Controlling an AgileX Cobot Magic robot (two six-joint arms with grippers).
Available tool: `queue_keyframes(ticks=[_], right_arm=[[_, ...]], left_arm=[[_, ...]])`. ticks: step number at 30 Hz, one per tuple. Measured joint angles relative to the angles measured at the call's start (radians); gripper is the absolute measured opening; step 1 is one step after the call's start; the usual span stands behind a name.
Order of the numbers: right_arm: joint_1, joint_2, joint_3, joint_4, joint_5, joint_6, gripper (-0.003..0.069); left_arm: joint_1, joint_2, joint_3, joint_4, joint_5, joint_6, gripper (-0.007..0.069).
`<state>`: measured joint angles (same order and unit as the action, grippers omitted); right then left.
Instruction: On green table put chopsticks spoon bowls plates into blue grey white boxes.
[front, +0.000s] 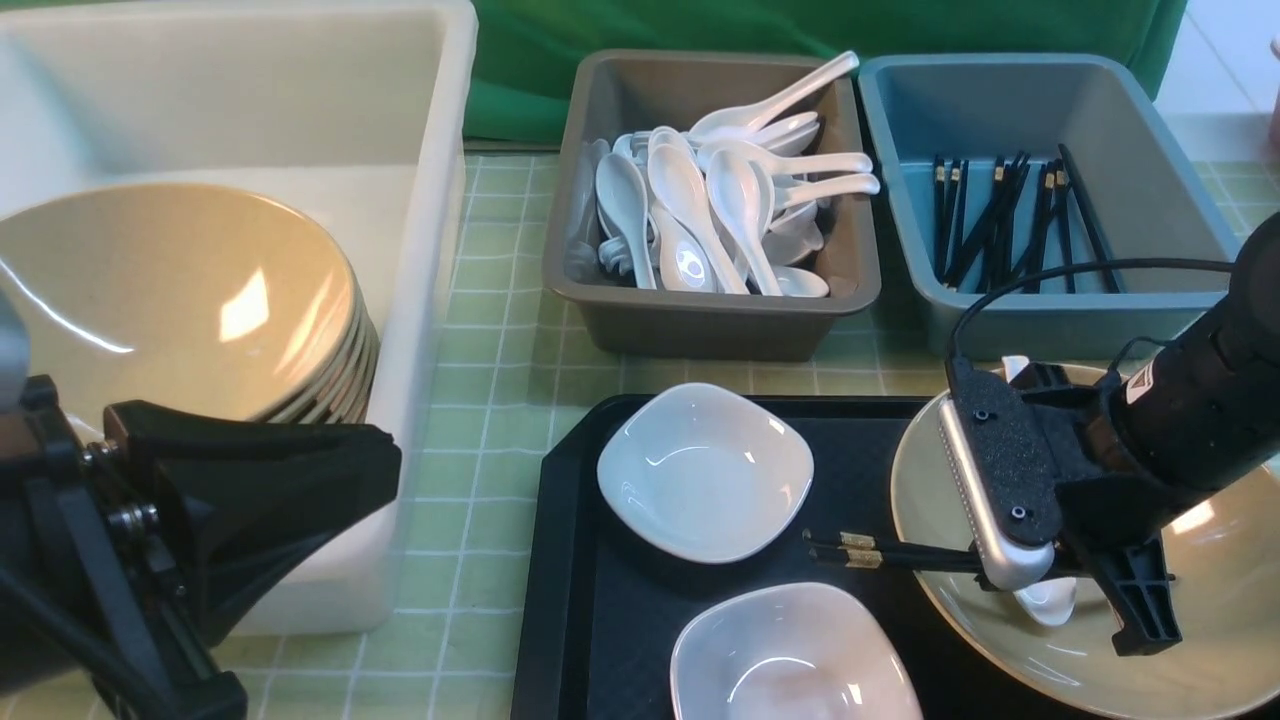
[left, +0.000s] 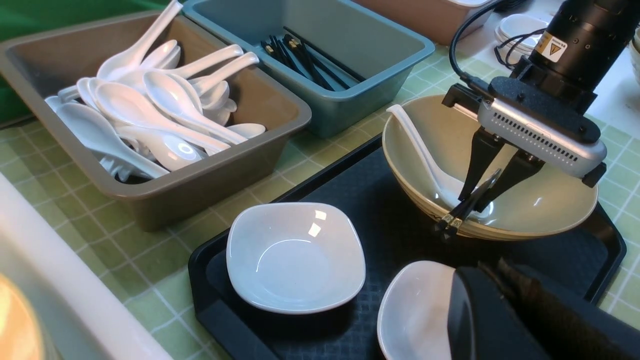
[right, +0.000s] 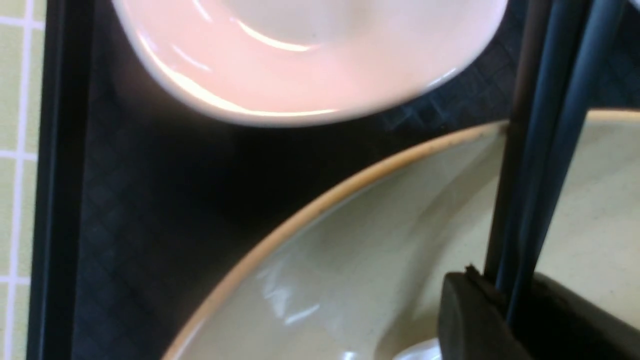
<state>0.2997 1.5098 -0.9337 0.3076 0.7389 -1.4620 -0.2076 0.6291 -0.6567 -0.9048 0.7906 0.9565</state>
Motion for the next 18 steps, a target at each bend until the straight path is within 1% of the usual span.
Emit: queue_keyframes(ticks=[6,10,15,16,18], right_arm=[[0.000,0.000,-0.056,0.000,0.012,0.051,0.0112],[-0.005,0.000,-0.116,0.000,0.017,0.113,0.0112],[-0.060,0.001,-0.190,0.005,0.030,0.232,0.0112],[-0.087,0.002,-0.219,0.014,0.031,0.268,0.0112],[-0.121,0.006,-0.257,0.041,0.027,0.289,0.0112]], left_arm=[[0.000,0.000,0.000,0.000,0.000,0.000,-0.0001],[0.000,0.000,0.000,0.000,0.000,0.000,-0.0001],[0.000,0.000,0.000,0.000,0.000,0.001,-0.0001],[0.000,0.000,0.000,0.000,0.000,0.008,-0.0001],[0.000,0.001,0.000,0.000,0.000,0.021,-0.0001]])
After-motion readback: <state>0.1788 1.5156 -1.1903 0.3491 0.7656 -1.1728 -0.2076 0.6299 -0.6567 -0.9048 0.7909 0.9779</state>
